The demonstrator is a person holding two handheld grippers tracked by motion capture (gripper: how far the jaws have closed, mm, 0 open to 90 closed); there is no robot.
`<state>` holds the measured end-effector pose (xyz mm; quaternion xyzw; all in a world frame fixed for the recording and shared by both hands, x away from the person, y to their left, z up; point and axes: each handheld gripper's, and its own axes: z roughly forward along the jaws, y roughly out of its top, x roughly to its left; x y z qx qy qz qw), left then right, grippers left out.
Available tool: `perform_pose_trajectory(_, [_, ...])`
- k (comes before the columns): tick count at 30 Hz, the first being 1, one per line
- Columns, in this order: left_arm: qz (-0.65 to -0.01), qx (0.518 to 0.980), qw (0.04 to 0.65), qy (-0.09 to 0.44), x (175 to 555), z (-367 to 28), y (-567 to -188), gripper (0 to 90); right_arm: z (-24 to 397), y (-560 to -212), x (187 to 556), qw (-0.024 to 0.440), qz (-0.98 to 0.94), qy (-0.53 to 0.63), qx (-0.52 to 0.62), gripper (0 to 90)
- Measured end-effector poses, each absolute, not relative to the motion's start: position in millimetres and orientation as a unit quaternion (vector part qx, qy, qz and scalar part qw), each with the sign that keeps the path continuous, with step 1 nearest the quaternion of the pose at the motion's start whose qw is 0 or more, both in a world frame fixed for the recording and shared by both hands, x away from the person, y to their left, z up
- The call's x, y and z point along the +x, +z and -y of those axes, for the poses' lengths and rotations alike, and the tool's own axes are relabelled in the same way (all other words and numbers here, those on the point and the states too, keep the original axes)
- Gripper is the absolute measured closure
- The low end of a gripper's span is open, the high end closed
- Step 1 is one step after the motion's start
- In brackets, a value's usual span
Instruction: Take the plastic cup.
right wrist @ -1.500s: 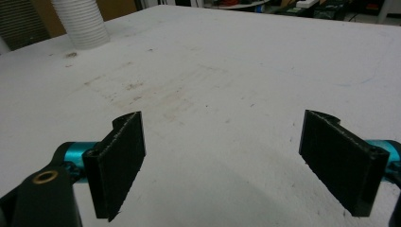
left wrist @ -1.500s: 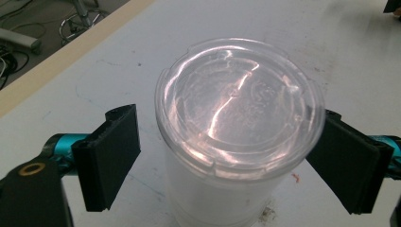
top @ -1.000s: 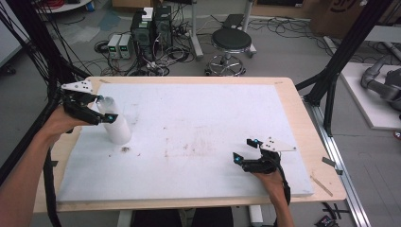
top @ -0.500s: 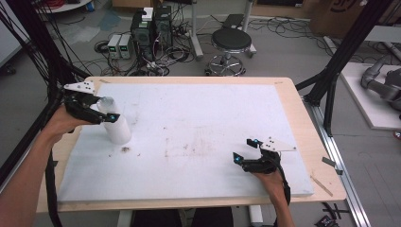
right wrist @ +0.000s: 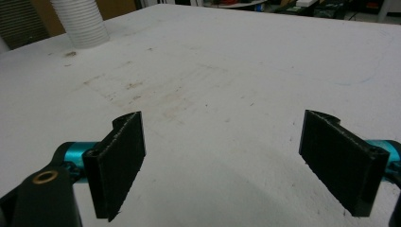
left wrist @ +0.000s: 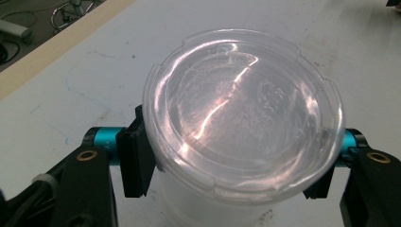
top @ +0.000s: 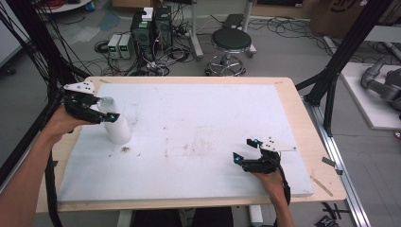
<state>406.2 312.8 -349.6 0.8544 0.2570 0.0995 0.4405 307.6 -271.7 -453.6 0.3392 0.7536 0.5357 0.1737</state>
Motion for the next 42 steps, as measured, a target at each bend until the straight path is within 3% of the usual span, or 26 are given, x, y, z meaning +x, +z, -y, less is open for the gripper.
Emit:
perform_pose_trajectory(17, [-0.257,0.852,0.444,0.104,403.8,-310.8,-332.3,34.7,271.7,-453.6,307.8,0.173,-0.753,0.536,0.340,14.9])
perform_pose_trajectory(42, [-0.243,0.847,0.449,0.149,386.2,-305.7,-218.2,36.0,272.0,-453.5,307.9,0.168,-0.753,0.537,0.341,14.9])
